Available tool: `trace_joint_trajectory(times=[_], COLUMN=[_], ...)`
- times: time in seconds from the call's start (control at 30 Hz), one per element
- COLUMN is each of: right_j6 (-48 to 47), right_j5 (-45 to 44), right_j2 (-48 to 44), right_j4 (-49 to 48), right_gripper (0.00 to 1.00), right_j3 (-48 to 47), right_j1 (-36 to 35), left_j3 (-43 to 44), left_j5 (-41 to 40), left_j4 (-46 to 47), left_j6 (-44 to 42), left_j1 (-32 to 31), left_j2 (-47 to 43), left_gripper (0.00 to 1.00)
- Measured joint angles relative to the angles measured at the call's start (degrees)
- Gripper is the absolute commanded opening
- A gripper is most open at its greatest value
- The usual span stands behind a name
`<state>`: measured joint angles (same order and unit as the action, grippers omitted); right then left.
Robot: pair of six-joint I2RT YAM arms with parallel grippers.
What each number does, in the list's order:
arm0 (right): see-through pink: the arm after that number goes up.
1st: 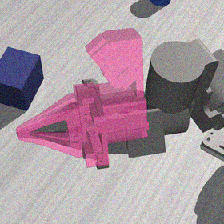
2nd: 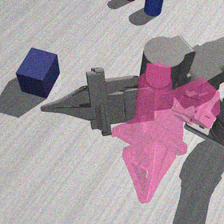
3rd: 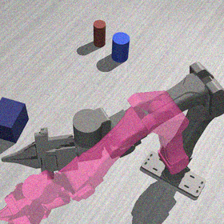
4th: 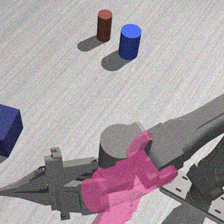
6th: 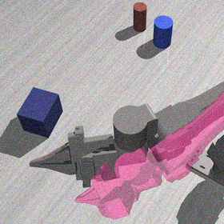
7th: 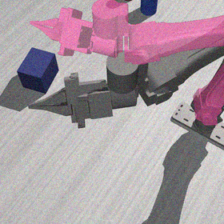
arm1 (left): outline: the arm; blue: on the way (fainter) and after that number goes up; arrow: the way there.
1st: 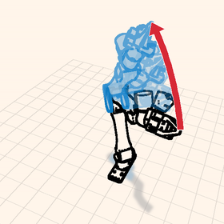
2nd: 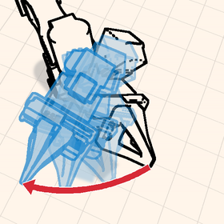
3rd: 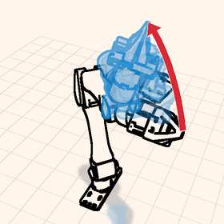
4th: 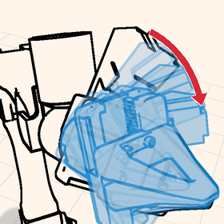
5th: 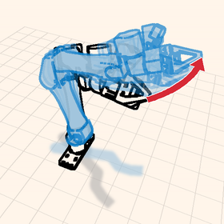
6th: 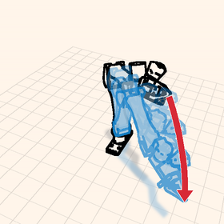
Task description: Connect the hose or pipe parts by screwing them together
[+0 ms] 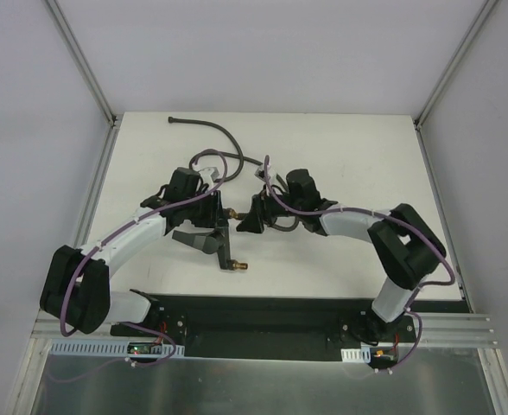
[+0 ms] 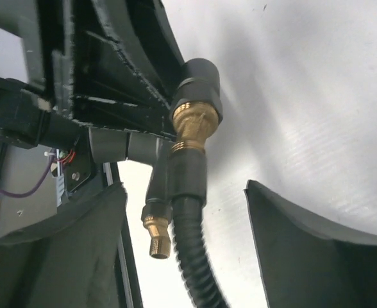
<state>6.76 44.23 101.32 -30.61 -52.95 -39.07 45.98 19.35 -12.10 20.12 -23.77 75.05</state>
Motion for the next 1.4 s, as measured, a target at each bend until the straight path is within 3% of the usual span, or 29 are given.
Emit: trace_joint_trajectory(times=[0.03, 0.3, 0.43, 0.57, 0.6, 0.73, 0.83, 1.0, 1.03, 1.13, 1.4], right_j6=[-1.3, -21.6, -40.8, -59.9, -65.4, -78.4, -85.8, -93.6, -94.2, -96.1, -87.1], right_j5=[-1.0, -12.8, -25.5, -37.8, -41.2, -49.7, -55.1, -60.7, -61.4, -63.0, -60.0], right_j2=[-2.0, -17.6, -22.6, -22.1, -21.2, -17.0, -13.4, -9.6, -9.1, -7.9, -6.6], right_j4=[0.9, 9.4, 11.6, 12.5, 12.9, 13.3, 12.7, 10.2, 9.6, 8.2, 15.1], right_gripper=[0.97, 0.97, 0.97, 0.97, 0.94, 0.63, 0.55, 0.31, 0.2, 0.01, 0.01], right_j3=[1.3, 3.2, 5.2, 7.9, 8.3, 8.5, 8.5, 7.1, 6.8, 5.8, 1.7], right_j1=[0.0, -1.6, -10.0, -20.6, -23.0, -26.6, -27.7, -29.2, -29.3, -29.5, -28.8], left_j3=[0.0, 2.6, 4.8, 6.4, 6.7, 8.1, 9.1, 9.6, 9.8, 10.1, 10.7], left_j5=[0.2, 1.6, 2.6, 4.1, 4.5, 5.8, 6.1, 5.9, 5.7, 5.7, 8.2], left_j4=[0.1, -3.5, -6.1, -7.9, -8.4, -10.4, -11.6, -13.2, -13.7, -14.3, -12.9], left_j6=[0.0, -0.1, -0.2, -0.3, -0.3, -0.8, -1.3, -1.7, -1.9, -1.9, -1.5], left_j1=[-0.3, -0.2, 0.0, 0.4, 0.6, 0.8, 1.0, 1.4, 1.4, 1.7, 2.0], left_j2=[0.0, 2.1, 4.3, 6.4, 6.7, 8.3, 9.4, 10.7, 10.9, 11.1, 11.0], left_gripper=[0.0, 0.0, 0.0, 0.0, 0.0, 0.0, 0.0, 0.0, 0.0, 0.0, 0.0])
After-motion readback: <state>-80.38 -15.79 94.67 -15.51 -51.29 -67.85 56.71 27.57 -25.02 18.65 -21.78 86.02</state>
